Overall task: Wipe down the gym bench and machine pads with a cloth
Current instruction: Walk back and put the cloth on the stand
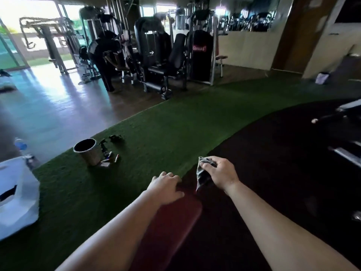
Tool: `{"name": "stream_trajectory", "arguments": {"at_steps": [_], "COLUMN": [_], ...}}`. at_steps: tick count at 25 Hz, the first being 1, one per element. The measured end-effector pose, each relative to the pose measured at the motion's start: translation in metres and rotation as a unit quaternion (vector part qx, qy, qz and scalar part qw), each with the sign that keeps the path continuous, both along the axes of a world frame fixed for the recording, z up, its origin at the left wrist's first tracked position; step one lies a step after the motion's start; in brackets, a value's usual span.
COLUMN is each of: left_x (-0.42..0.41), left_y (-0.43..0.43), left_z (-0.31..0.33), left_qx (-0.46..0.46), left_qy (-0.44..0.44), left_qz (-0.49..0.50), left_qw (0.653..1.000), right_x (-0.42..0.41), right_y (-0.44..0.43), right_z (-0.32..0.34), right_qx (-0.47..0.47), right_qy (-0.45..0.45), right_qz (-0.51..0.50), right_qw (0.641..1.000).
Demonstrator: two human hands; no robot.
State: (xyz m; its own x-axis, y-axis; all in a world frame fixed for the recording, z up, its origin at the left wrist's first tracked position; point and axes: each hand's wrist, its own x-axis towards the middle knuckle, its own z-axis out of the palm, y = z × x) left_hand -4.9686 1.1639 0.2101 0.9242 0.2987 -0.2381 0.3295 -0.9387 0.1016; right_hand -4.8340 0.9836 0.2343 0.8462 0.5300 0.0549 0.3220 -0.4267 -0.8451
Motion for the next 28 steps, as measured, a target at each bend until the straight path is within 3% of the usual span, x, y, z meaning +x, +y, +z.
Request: {"name": "stream_trajectory", "arguments": {"at_steps": [10,19,28], "left_x": [0.31,0.607,0.913], "left_y": [-0.096,-0.073,-0.069], "left_z": [-0.004,0.003,0.009], "left_qx": [-0.032,-0.028,-0.012], "left_qy": [-0.003,-0.009,-0.01], "left_qz": [-0.146,-0.254,-0.292], "left_qw": [0.989,0.967,0.956], "right_x": [0.245,0.49,0.771], "right_y": [-0.136,-0.127,-0.135], "right_z": [0.0,0.005,0.004], "right_qx": [0.021,0.047,0.052], "right_qy": [0.034,0.031,-0.004], "right_qz": [-0.174,-0.28,-0.326], "right_qw": [0.984,0.958,0.944]}}
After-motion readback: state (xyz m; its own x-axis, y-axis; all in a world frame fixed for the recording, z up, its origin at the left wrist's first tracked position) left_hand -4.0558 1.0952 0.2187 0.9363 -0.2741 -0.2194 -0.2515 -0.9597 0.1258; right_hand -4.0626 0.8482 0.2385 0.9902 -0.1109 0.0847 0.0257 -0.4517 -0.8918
